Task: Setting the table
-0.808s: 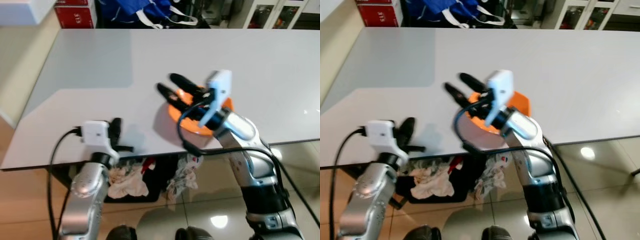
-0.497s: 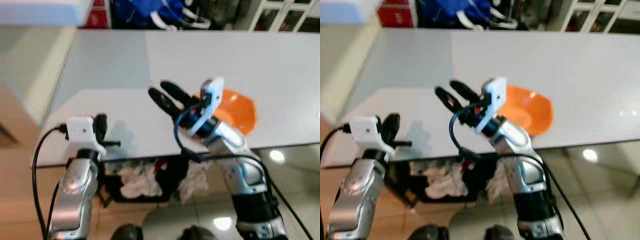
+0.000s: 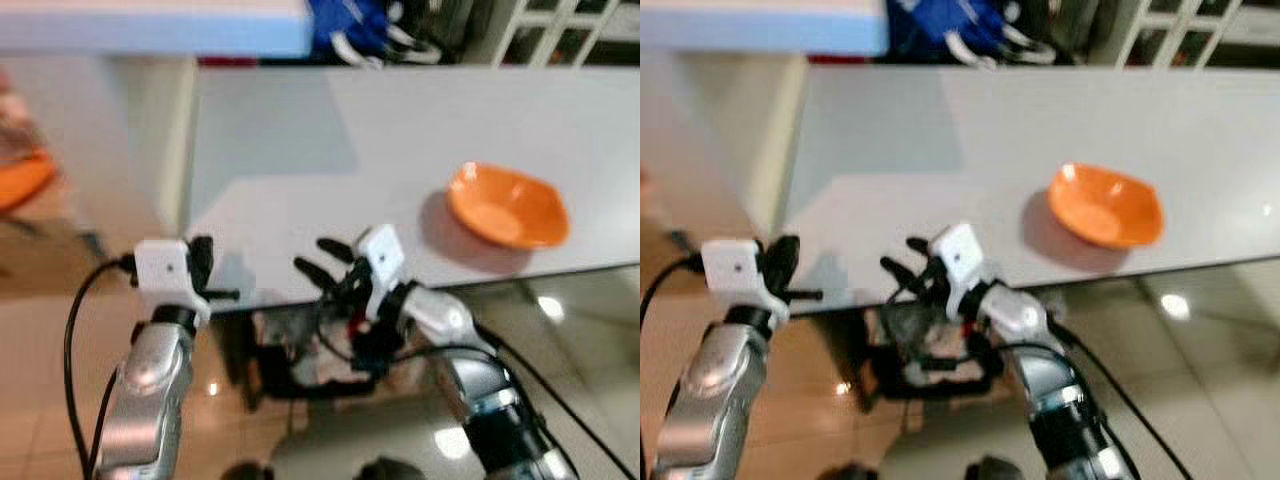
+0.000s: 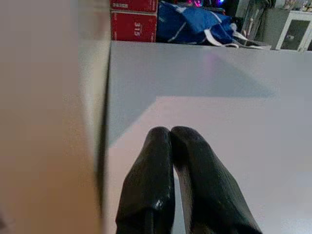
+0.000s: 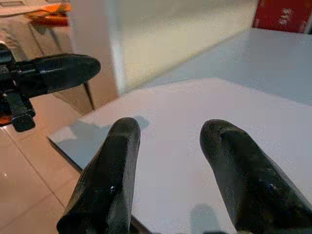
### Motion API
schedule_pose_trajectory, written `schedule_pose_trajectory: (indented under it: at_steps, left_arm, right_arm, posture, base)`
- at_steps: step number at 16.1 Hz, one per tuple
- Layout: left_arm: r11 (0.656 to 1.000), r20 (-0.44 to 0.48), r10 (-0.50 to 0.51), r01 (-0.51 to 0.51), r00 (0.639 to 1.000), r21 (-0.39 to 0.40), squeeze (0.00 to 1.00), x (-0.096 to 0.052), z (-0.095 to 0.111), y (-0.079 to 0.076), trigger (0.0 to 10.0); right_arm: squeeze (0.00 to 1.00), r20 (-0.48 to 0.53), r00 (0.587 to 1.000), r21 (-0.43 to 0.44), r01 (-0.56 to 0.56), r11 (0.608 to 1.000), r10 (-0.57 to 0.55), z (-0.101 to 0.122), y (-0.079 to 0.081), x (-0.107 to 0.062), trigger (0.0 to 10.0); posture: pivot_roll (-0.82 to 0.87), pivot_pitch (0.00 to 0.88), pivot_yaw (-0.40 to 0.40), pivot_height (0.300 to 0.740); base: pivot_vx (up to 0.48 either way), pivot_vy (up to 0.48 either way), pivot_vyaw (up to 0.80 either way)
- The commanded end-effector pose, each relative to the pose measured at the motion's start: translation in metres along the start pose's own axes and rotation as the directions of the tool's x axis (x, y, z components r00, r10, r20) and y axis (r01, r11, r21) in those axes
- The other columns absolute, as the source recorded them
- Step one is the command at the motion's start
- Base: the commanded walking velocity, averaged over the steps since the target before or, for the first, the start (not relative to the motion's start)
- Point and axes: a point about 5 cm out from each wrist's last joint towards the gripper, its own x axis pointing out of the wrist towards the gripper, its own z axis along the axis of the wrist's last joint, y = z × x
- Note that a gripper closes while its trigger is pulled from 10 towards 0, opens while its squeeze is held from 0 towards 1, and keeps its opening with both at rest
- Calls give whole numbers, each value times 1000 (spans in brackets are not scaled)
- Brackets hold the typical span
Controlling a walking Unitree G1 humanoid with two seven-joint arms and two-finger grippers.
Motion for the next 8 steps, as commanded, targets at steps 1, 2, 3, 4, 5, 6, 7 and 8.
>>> schedule_pose_trajectory:
  at_steps: [1,2,3,4,5,6,7,8]
  left_arm:
    - [999,-2,-35,35,999,-12,0,0,-1,-10,10000]
    - [999,-5,-40,40,999,-10,0,0,-2,-11,10000]
    - [999,-6,-48,48,999,-2,0,1,-2,-12,10000]
    - [999,-5,-51,51,999,-2,0,1,-2,-13,10000]
    - [999,-7,-53,53,999,-3,0,2,-4,-14,10000]
    - [999,-8,-54,54,999,-3,0,2,-4,-14,10000]
    - [998,-18,-59,59,998,4,0,1,-7,-15,10000]
    - [998,-31,-64,64,998,6,0,0,-11,-16,10000]
  right_arm:
    - [0,-24,999,-1,21,1000,-21,-9,-4,-7,10000]
    - [0,-19,1000,6,12,1000,-12,-10,-2,-6,10000]
    - [0,-16,1000,2,5,1000,-5,-11,0,-4,10000]
    - [0,-10,1000,1,4,1000,-4,-12,1,-3,10000]
    - [0,-5,1000,0,1,1000,-1,-12,2,-2,10000]
    - [0,-4,1000,-1,0,1000,0,-12,2,-2,10000]
    - [0,4,1000,4,-3,1000,3,-12,3,-1,10000]
    - [0,14,1000,9,-4,1000,4,-11,3,0,10000]
  posture:
    - [-75,90,-15,740]
    - [-73,91,-16,740]
    - [-73,88,-15,740]
    - [-75,88,-15,740]
    - [-74,87,-16,740]
    - [-73,87,-15,740]
    - [-74,85,-14,740]
    - [-72,84,-14,740]
  base:
    - [0,480,0]
    - [0,480,0]
    - [0,480,0]
    - [0,480,0]
    - [0,480,0]
    - [0,480,0]
    - [0,480,0]
    - [0,480,0]
